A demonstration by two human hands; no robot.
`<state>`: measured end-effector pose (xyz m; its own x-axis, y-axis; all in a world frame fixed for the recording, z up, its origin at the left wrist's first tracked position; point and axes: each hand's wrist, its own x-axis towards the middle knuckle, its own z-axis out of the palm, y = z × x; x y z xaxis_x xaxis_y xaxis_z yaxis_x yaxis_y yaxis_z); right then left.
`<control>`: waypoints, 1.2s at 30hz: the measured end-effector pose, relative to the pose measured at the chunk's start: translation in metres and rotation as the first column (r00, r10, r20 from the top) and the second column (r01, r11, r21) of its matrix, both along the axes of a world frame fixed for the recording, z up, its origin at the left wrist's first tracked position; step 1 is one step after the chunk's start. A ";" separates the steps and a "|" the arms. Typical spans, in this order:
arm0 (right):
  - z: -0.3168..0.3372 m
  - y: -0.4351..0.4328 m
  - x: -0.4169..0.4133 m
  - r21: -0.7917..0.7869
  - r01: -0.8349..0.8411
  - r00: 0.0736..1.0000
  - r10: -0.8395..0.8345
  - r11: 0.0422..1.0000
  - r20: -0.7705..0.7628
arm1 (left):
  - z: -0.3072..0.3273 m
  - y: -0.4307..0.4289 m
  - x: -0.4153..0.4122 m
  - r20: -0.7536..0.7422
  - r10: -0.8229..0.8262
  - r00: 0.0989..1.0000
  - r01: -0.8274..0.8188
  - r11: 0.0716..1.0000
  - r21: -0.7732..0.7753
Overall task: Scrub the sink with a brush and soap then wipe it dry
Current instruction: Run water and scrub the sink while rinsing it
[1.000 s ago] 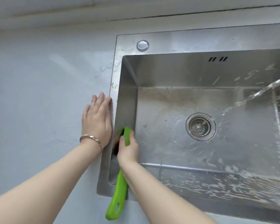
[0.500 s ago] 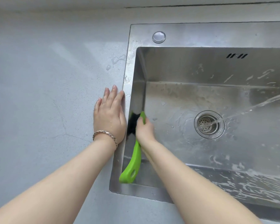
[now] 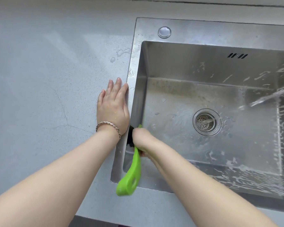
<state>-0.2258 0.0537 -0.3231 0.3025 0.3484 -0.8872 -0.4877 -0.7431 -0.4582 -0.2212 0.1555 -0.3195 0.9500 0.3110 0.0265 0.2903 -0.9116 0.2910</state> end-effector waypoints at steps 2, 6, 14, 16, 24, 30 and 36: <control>0.009 -0.009 -0.008 0.039 -0.136 0.991 0.136 0.990 -0.002 | 0.001 -0.001 -0.001 -0.015 -0.004 1.000 0.005 1.000 0.014; 0.012 -0.043 0.011 0.021 -0.198 0.977 0.196 0.980 0.079 | 0.007 -0.009 0.005 -0.122 0.011 0.992 -0.001 0.997 0.082; 0.039 -0.162 0.059 0.018 0.307 0.877 -0.290 0.952 0.384 | 0.024 -0.112 0.034 -0.111 0.062 0.992 -0.116 0.799 -0.590; 0.049 -0.185 0.067 0.085 0.464 0.771 -0.449 0.882 0.452 | 0.033 -0.150 0.055 -0.296 0.127 0.946 -0.320 0.485 -0.814; 0.057 -0.236 0.085 0.180 0.450 0.700 -0.470 0.875 0.537 | 0.045 -0.256 0.115 -0.601 0.000 0.799 -0.601 -0.009 -0.799; 0.048 -0.255 0.090 0.302 0.310 0.760 -0.426 0.901 0.491 | 0.043 -0.269 0.127 -0.496 0.204 0.844 -0.524 0.116 -0.844; 0.051 -0.253 0.104 0.196 0.459 0.845 -0.494 0.867 0.205 | 0.042 -0.232 0.138 -0.430 0.162 0.888 -0.455 0.443 -0.773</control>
